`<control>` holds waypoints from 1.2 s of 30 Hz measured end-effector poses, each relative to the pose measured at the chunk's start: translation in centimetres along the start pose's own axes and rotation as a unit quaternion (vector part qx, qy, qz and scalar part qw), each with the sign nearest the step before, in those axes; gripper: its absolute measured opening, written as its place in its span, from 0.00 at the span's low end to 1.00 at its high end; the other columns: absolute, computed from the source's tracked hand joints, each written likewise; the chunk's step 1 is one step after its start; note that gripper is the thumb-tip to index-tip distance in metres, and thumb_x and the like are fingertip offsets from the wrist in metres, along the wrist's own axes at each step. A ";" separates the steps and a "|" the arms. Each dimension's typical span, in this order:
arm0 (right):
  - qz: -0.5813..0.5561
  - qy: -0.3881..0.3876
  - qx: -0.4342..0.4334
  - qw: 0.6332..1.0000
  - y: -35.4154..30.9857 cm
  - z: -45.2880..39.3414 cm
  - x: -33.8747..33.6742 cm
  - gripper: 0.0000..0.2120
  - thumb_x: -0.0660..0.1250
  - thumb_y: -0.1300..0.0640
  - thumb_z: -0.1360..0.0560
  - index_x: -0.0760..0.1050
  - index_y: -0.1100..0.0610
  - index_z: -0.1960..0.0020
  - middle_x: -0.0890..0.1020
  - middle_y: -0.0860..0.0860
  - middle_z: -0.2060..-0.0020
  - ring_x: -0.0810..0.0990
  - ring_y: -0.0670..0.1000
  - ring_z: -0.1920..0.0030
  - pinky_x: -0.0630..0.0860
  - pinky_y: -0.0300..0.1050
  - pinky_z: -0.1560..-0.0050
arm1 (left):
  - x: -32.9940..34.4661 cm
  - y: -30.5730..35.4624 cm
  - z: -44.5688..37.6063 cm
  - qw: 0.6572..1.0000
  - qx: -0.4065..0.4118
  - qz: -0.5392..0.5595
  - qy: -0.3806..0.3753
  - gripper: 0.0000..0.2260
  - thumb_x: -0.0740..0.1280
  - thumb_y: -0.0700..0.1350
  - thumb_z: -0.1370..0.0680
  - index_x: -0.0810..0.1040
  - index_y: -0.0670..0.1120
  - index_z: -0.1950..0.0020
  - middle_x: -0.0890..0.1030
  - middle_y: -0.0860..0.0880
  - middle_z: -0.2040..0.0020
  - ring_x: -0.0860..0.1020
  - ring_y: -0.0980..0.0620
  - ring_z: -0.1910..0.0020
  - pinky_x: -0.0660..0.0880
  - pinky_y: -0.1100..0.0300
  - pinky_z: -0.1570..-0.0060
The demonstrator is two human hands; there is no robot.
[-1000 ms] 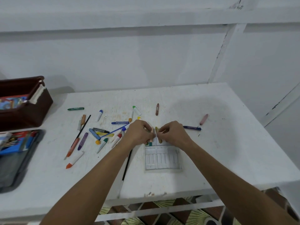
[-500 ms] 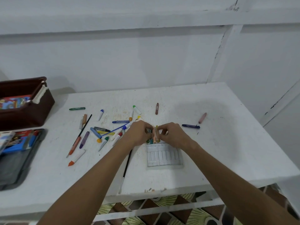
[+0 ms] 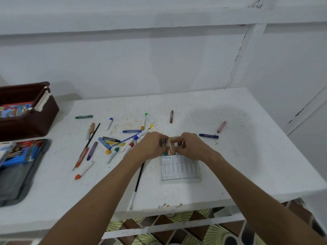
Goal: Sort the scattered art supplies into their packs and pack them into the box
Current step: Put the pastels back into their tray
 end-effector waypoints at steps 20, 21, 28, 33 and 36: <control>-0.045 0.044 0.001 0.998 1.6 0.1 -1.3 0.15 0.72 0.55 0.28 0.79 0.54 0.41 0.77 0.48 0.55 0.75 0.42 0.60 0.70 0.27 0.61 | -1.0 -0.9 -1.8 0.999 -0.024 0.025 -0.024 0.12 0.72 0.51 0.26 0.83 0.50 0.45 0.82 0.51 0.55 0.77 0.57 0.61 0.69 0.69 0.66; -0.058 0.074 0.010 0.996 2.1 0.3 -2.4 0.15 0.71 0.55 0.27 0.80 0.55 0.42 0.79 0.47 0.55 0.76 0.41 0.61 0.71 0.26 0.61 | -1.5 -1.1 -2.4 0.999 -0.033 0.033 -0.010 0.13 0.72 0.52 0.27 0.82 0.50 0.45 0.81 0.51 0.55 0.77 0.58 0.61 0.69 0.69 0.65; -0.039 0.130 0.090 0.987 7.9 0.9 -7.7 0.13 0.74 0.52 0.30 0.80 0.52 0.46 0.80 0.47 0.54 0.77 0.40 0.62 0.55 0.47 0.26 | -3.8 -0.9 -8.0 0.994 -0.073 0.044 0.072 0.15 0.72 0.50 0.26 0.79 0.45 0.42 0.78 0.49 0.54 0.75 0.54 0.57 0.68 0.63 0.56; -0.001 0.086 0.120 0.989 10.4 1.1 -7.7 0.16 0.73 0.54 0.29 0.79 0.57 0.43 0.77 0.48 0.55 0.72 0.41 0.62 0.62 0.60 0.30 | -2.5 -1.2 -10.8 0.994 -0.084 0.022 0.072 0.17 0.70 0.50 0.25 0.78 0.43 0.40 0.80 0.44 0.45 0.77 0.48 0.48 0.68 0.63 0.51; 0.020 0.074 0.111 0.991 10.5 1.0 -7.4 0.13 0.70 0.59 0.26 0.79 0.61 0.43 0.79 0.53 0.52 0.74 0.47 0.57 0.60 0.60 0.30 | -1.6 -1.3 -11.3 0.993 -0.091 0.023 0.075 0.12 0.69 0.46 0.24 0.79 0.40 0.46 0.80 0.43 0.47 0.77 0.46 0.50 0.66 0.63 0.55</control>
Point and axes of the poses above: each hand's wrist, its own z-axis away from the middle knuckle, its own x-axis out of the palm, y = z × x, the point moved 8 cm from there along -z, towards the middle knuckle
